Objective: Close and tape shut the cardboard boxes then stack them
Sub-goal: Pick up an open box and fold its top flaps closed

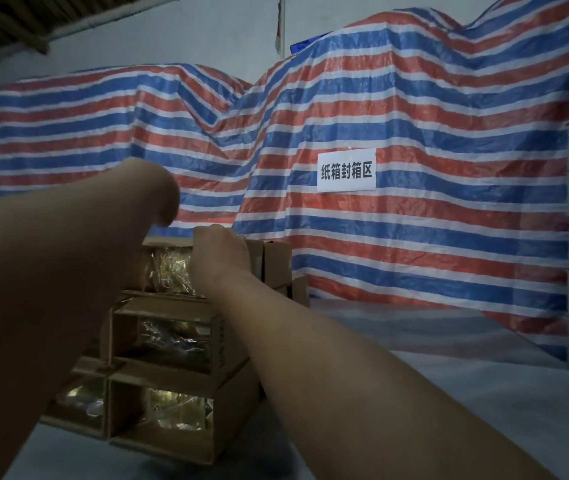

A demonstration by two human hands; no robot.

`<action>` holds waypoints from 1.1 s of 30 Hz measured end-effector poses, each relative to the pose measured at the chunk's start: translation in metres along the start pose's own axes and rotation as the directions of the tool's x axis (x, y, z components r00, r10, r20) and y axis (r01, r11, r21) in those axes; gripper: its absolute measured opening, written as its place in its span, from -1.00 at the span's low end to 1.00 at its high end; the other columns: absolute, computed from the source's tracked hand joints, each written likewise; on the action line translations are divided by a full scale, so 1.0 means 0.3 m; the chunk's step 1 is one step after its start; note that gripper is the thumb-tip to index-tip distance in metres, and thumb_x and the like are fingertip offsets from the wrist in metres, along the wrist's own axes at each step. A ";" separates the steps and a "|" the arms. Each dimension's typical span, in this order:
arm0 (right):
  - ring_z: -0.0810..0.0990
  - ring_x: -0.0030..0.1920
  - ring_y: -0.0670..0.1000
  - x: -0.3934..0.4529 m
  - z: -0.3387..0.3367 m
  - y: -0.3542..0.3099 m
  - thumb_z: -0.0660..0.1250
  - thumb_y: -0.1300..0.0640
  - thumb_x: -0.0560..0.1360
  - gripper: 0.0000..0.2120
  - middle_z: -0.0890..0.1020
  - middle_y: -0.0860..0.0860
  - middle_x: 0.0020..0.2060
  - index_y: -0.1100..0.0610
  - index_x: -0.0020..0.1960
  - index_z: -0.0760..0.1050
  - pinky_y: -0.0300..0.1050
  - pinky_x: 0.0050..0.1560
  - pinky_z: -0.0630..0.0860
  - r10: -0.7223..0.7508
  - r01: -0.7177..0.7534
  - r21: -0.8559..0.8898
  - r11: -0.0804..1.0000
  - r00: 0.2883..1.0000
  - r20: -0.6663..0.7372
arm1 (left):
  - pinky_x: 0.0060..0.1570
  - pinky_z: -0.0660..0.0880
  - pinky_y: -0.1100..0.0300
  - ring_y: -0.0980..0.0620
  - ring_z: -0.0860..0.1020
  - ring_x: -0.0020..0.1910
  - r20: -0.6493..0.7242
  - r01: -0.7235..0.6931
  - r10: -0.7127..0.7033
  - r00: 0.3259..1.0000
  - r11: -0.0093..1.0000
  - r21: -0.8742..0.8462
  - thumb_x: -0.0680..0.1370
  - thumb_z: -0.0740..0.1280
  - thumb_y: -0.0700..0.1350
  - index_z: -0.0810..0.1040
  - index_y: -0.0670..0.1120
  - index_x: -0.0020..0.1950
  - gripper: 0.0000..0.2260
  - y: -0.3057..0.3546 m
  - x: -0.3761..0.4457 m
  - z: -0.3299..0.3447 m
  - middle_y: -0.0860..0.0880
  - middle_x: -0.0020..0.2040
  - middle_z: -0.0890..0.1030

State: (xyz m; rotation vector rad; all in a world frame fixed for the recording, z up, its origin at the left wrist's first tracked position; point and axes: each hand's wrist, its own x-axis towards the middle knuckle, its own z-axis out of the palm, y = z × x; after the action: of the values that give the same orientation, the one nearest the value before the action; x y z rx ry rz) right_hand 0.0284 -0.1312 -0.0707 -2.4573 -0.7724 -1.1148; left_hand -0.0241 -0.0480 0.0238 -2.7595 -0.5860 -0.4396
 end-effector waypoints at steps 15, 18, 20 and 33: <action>0.60 -0.04 0.10 0.038 -0.053 0.007 0.21 0.28 0.61 -0.81 0.62 0.09 -0.03 0.15 0.12 0.58 -0.01 0.02 0.58 0.111 -0.106 0.105 0.989 0.993 -0.042 | 0.15 0.52 0.03 -0.16 0.56 0.12 -0.021 -0.083 -0.103 0.994 -0.896 0.435 0.63 0.22 -0.01 0.41 -0.20 0.02 -0.76 -0.032 -0.307 0.024 -0.24 0.13 0.52; 0.56 -0.14 0.04 0.090 -0.128 0.006 0.24 0.25 0.62 -0.88 0.58 0.05 -0.11 0.11 0.03 0.54 -0.11 -0.18 0.48 0.187 -0.175 0.164 0.971 0.980 -0.063 | -0.29 0.53 0.25 0.01 0.58 -0.28 -0.042 -0.074 -0.097 0.994 -0.924 0.375 0.63 0.17 -0.05 0.56 -0.18 0.02 -0.75 0.016 -0.439 0.084 -0.12 -0.18 0.60; 0.50 -0.25 -0.01 0.111 -0.191 0.006 0.27 0.23 0.62 -0.92 0.56 0.05 -0.13 0.13 -0.01 0.53 -0.18 -0.33 0.36 0.231 -0.219 0.148 0.965 0.970 -0.071 | -0.46 0.44 0.33 0.06 0.48 -0.54 0.065 -0.084 -0.069 0.996 -0.959 0.269 0.63 0.14 -0.03 0.61 -0.14 -0.28 -0.61 0.080 -0.511 0.149 -0.05 -0.42 0.53; 0.60 -0.20 0.05 -0.240 -0.558 0.207 0.35 0.24 0.55 -0.89 0.62 0.07 -0.22 0.19 -0.11 0.64 -0.09 -0.31 0.50 0.322 -0.306 0.178 0.935 0.944 -0.070 | -0.32 0.44 0.40 0.20 0.50 -0.30 -0.415 -0.707 -0.588 0.694 -0.448 -0.547 0.60 0.17 -0.11 0.49 0.13 -0.20 -0.77 0.349 -0.666 0.216 0.12 -0.29 0.54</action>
State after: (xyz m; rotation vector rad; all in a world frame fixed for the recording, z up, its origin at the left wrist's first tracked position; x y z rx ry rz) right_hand -0.0717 -0.2887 -0.0238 -2.2670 -0.4032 -0.9978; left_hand -0.1378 -0.1870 -0.1273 -2.6261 1.1722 -3.5978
